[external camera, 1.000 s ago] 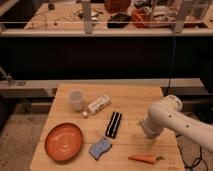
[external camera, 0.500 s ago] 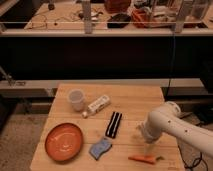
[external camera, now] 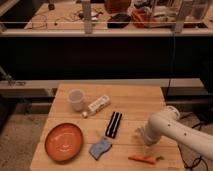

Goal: Place the pepper in the ceramic cup

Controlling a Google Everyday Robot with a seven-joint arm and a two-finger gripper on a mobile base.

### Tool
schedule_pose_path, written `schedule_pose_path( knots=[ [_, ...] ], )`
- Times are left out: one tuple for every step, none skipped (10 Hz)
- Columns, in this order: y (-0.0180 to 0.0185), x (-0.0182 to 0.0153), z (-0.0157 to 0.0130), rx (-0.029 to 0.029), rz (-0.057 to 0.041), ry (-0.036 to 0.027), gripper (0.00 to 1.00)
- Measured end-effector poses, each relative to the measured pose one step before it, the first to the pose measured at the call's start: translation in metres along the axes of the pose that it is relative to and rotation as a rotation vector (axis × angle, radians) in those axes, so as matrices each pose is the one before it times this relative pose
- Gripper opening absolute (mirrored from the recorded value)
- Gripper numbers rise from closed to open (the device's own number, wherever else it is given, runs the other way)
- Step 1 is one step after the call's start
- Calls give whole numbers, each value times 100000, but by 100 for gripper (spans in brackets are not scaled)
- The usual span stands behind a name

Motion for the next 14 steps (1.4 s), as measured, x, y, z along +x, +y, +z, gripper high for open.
schedule_pose_path(
  knots=[
    [34,10,76,69,7,-365,80],
    [81,16,220,37,-59,-622,80],
    [89,52,306,59,-4,-751,80],
    [24,65,178,75,24,-563,80],
    [45,18,192,-69,66,-663,80],
    [24,53,298,86,-51,-741,80],
    [94,121,336,-20,-102,-497,80],
    [15,62,193,106,-126,-276,80],
    [41,61,273,12,-311,-273,80],
    [47,109,283,103,-127,-319,80],
    [-11,23,105,-3,-178,-235,80],
    [-11,-19,-70,65,-154,-20,80],
    [-2,49,-84,97,-34,117,80],
    [46,47,-21,27,141,3,80]
  ],
)
